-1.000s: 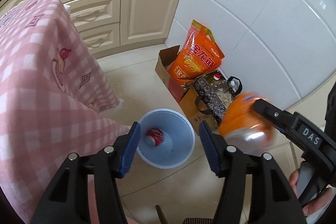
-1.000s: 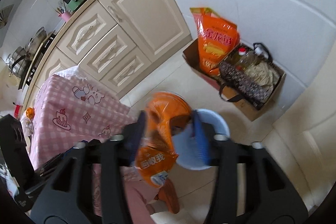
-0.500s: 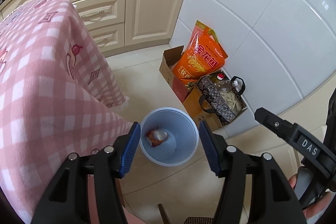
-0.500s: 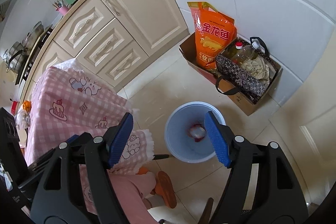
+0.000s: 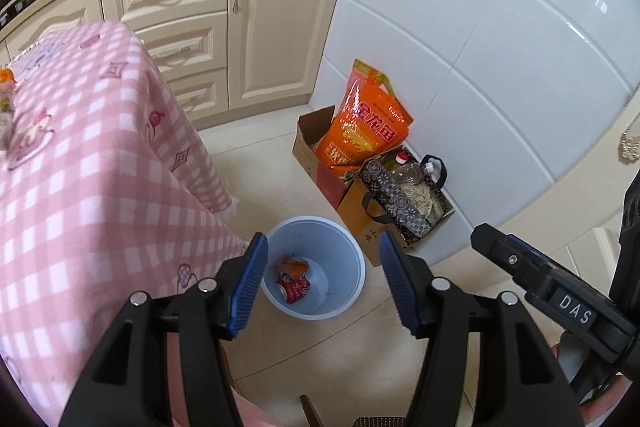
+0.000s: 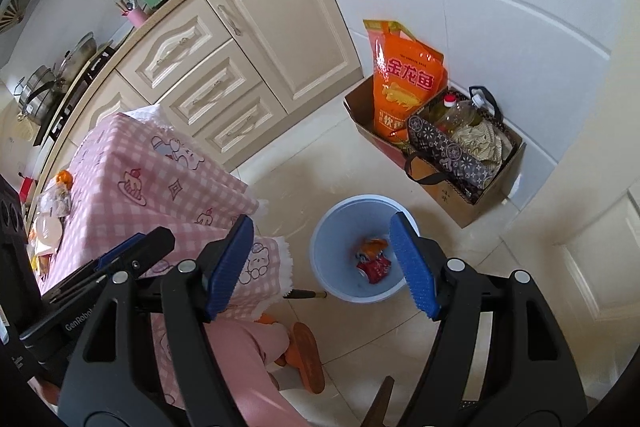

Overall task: Collect trash
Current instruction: 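Carry both cans over the blue bin and open both grippers to drop them, then return to the table and close the right gripper on the white paper cup, then grasp the yellow wrapper with the left gripper while the right holds the paper cup, then move both items over the blue bin and open both grippers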

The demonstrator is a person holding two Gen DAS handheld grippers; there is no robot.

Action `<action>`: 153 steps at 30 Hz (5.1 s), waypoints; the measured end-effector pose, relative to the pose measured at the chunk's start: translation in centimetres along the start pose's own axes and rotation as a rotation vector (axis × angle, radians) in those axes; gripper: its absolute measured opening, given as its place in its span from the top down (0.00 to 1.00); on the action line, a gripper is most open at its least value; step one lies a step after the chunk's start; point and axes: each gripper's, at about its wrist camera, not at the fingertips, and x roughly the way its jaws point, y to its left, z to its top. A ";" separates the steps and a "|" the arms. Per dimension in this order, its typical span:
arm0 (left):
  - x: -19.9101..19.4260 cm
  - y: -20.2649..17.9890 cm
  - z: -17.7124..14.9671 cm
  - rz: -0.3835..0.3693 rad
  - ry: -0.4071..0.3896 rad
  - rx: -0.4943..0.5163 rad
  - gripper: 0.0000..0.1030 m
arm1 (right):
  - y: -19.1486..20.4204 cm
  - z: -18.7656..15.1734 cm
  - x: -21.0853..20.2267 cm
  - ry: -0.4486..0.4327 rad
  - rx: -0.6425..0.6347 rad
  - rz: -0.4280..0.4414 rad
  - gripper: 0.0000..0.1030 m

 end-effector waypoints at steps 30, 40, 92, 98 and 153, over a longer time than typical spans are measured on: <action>-18.0 6.4 -5.9 0.095 -0.325 -0.137 0.41 | 13.6 -4.8 -8.6 -0.138 -0.269 0.183 0.25; -21.7 12.8 -8.2 0.199 -0.379 -0.254 0.35 | 20.6 -6.3 -7.5 -0.086 -0.381 0.310 0.24; -17.4 35.5 -4.1 0.301 -0.279 -0.563 0.94 | 39.8 -5.9 6.5 0.072 -0.724 0.471 0.53; -18.4 34.1 -4.8 0.325 -0.299 -0.528 0.96 | 39.5 -5.9 4.9 0.050 -0.703 0.471 0.53; -15.1 3.7 0.8 0.132 -0.381 0.042 0.97 | 8.9 1.1 -2.8 -0.117 -0.147 0.175 0.52</action>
